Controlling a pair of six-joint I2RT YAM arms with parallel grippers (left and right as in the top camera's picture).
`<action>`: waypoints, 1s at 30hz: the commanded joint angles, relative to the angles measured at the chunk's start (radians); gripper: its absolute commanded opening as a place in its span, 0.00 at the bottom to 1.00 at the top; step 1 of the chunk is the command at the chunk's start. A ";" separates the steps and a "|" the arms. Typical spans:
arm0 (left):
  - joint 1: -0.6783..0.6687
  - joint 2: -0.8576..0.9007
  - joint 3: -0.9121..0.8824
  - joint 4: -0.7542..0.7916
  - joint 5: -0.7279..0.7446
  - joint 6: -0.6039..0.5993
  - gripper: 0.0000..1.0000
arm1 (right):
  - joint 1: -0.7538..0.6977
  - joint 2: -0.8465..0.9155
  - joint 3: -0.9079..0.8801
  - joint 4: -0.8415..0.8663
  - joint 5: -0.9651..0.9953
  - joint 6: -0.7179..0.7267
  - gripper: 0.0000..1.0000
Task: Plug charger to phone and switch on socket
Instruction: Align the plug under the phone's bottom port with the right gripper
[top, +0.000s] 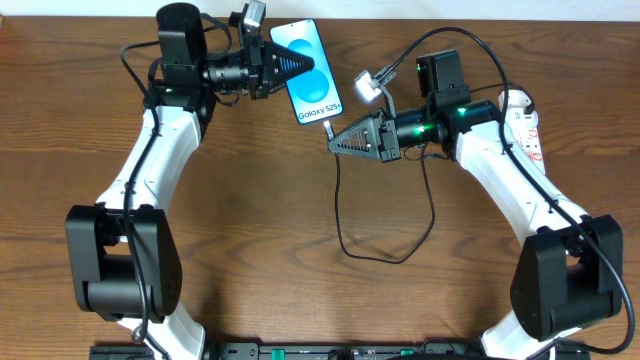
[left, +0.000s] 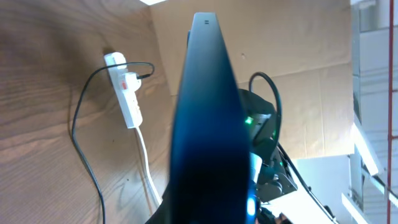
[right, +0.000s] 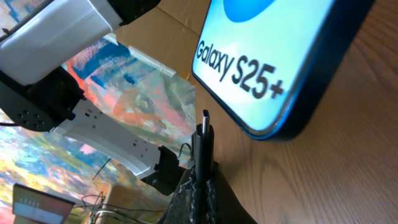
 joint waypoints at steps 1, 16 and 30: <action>0.000 -0.011 0.009 0.064 0.064 -0.009 0.07 | 0.004 0.003 -0.002 0.011 -0.061 0.003 0.01; 0.001 -0.011 0.009 0.190 0.071 -0.069 0.07 | 0.005 0.077 -0.003 0.066 -0.151 0.003 0.01; 0.035 -0.011 0.009 0.193 0.059 -0.068 0.07 | 0.005 0.077 -0.003 0.103 -0.152 0.011 0.01</action>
